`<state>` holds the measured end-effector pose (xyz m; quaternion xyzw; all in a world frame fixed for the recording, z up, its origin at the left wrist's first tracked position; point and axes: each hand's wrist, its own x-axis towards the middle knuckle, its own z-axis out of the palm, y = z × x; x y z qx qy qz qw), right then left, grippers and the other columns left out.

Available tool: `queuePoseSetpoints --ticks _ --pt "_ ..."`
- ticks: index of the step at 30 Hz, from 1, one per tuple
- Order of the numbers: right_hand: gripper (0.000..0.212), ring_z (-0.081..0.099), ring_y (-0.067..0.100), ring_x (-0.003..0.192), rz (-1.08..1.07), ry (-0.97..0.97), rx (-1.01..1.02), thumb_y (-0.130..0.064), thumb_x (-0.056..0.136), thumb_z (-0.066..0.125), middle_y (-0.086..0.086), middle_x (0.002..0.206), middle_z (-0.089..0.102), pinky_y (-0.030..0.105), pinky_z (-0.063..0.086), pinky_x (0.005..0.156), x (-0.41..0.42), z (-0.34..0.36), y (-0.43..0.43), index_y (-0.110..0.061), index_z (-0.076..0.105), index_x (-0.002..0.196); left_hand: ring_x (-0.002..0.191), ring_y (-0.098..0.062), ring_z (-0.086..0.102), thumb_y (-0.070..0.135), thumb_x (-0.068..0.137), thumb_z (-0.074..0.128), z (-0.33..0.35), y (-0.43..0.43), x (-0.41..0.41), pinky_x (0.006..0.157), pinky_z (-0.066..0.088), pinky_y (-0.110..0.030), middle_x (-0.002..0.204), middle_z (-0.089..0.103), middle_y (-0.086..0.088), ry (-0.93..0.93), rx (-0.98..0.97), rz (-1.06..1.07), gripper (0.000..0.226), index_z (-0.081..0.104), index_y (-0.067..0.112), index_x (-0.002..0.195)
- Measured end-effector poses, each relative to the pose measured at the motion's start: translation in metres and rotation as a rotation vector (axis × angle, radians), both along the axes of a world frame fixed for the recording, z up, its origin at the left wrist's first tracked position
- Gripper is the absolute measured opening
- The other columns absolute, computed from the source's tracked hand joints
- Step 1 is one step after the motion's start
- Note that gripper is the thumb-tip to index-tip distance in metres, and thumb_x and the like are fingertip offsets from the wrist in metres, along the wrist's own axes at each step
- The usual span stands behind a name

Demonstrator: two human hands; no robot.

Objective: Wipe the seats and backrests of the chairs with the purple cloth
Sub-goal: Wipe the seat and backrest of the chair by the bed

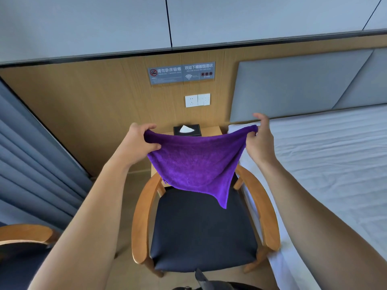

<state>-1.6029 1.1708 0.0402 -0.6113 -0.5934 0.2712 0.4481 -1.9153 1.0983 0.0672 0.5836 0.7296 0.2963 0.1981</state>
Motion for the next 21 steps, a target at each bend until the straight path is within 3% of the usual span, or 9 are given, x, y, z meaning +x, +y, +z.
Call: queuePoseSetpoints --ticks 2,4,7,10,14,17,21 --pt "0.051 0.049 0.012 0.097 0.058 -0.133 -0.031 0.007 0.09 0.048 0.012 0.124 0.051 -0.005 0.028 0.075 0.001 0.001 0.0 -0.011 0.052 0.137 0.096 -0.021 0.053 0.006 0.085 0.074 -0.002 0.003 0.0 0.086 0.039 -0.024 0.113 0.045 -0.007 0.101 0.047 0.044 0.05 0.061 0.014 0.132" --pt "0.042 0.055 0.02 0.102 0.09 -0.276 -0.041 0.002 0.09 0.058 0.017 0.129 0.047 0.005 0.033 0.082 0.0 0.001 -0.001 -0.006 0.057 0.132 0.092 -0.019 0.047 0.008 0.088 0.071 -0.004 0.005 0.0 0.086 0.036 -0.026 0.105 0.043 -0.006 0.163 0.101 0.097 0.032 0.069 0.013 0.119" --pt "0.02 0.057 0.029 0.104 0.089 -0.395 -0.032 -0.011 0.091 0.067 0.018 0.118 0.05 0.026 0.044 0.086 0.001 0.0 -0.004 -0.006 0.069 0.11 0.099 -0.024 0.045 0.012 0.089 0.07 -0.01 0.005 -0.002 0.086 0.035 -0.026 0.105 0.041 -0.006 0.184 0.128 0.146 0.015 0.076 0.013 0.102" --pt "0.01 0.054 0.024 0.097 0.094 -0.383 -0.066 -0.017 0.09 0.071 0.009 0.11 0.047 0.028 0.048 0.078 0.0 -0.001 -0.005 -0.01 0.065 0.093 0.108 -0.024 0.042 0.015 0.087 0.071 -0.012 0.002 0.0 0.09 0.035 -0.028 0.111 0.045 -0.005 0.215 0.157 0.127 0.005 0.075 0.013 0.089" --pt "0.031 0.052 0.013 0.064 0.151 -0.394 -0.133 -0.022 0.09 0.066 -0.002 0.069 0.051 0.022 0.032 0.051 -0.01 -0.007 -0.01 -0.021 0.045 0.067 0.075 -0.027 0.055 0.02 0.085 0.06 -0.013 0.003 0.017 0.06 0.039 -0.031 0.076 0.059 -0.005 0.217 0.004 0.078 0.016 0.057 0.011 0.071" --pt "0.032 0.047 0.01 0.056 0.171 -0.33 -0.168 -0.027 0.088 0.063 -0.001 0.061 0.049 0.023 0.031 0.048 -0.024 -0.01 -0.015 -0.018 0.046 0.063 0.064 -0.022 0.051 0.021 0.085 0.057 -0.016 0.002 0.039 0.052 0.037 -0.028 0.065 0.057 -0.003 0.117 -0.036 0.071 0.019 0.053 0.01 0.07" --pt "0.016 0.066 0.016 0.07 0.306 -0.189 -0.28 -0.028 0.085 0.064 0.004 0.073 0.066 0.029 0.056 0.057 -0.04 -0.009 -0.018 -0.015 0.067 0.076 0.063 -0.017 0.056 0.021 0.085 0.06 -0.014 0.005 0.068 0.053 0.039 -0.027 0.067 0.061 -0.003 -0.014 -0.114 0.035 0.016 0.055 0.012 0.072"
